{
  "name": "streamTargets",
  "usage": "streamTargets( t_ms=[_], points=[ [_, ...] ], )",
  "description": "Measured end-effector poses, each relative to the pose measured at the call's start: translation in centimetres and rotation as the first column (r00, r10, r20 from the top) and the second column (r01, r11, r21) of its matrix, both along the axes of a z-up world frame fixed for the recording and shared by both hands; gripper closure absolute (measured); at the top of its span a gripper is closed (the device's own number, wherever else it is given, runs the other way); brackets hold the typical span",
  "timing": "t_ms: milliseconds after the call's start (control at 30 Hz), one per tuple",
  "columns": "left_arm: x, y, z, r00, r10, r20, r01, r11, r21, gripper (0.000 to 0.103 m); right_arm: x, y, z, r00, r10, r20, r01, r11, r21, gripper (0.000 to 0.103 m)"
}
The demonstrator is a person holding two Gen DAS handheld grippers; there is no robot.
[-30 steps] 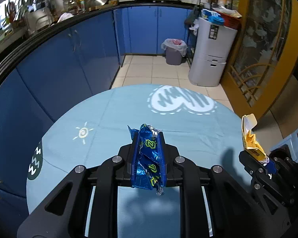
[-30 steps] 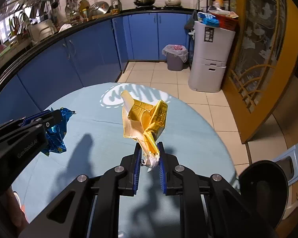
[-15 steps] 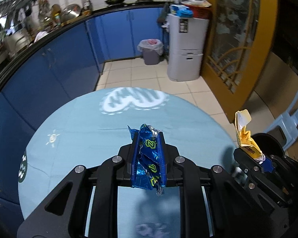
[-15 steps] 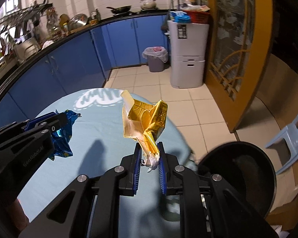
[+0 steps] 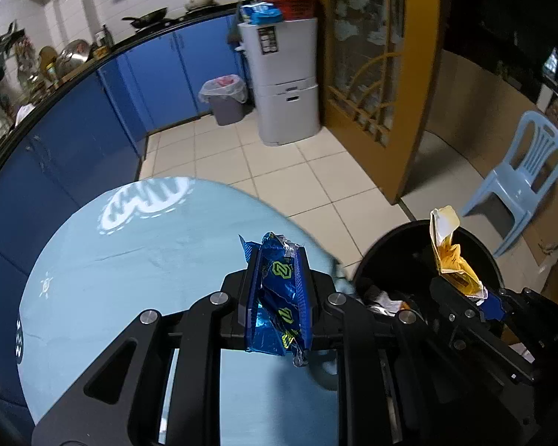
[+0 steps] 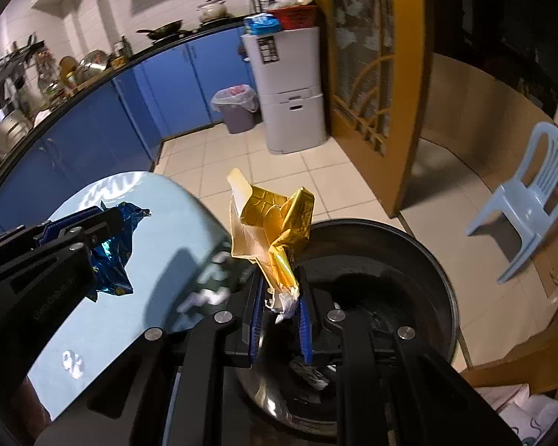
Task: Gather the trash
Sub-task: 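Carry the yellow bag over the black bin with the right tool while the left tool carries the blue bag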
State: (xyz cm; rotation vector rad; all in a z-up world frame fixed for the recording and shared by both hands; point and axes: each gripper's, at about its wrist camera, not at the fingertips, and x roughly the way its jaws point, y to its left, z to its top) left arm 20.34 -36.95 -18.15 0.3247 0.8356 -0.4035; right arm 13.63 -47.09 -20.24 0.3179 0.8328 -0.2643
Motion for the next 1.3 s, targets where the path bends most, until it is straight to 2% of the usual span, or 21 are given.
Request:
streamTargets(
  t_ms=[633, 1300],
  points=[
    [-2.5, -6.2, -1.5, 0.995, -0.104, -0.011, 0.104, 0.993, 0.049, 0.084, -2.7, -4.6, -1.9, 0.997, -0.08, -0.012, 0.08, 0.996, 0.041, 0.087],
    [-3.8, -10.1, -3.2, 0.986, -0.165, -0.031, 0.167, 0.982, 0.086, 0.084, -4.4, -7.7, -3.6, 0.991, -0.133, -0.032, 0.136, 0.988, 0.074, 0.087]
  ],
)
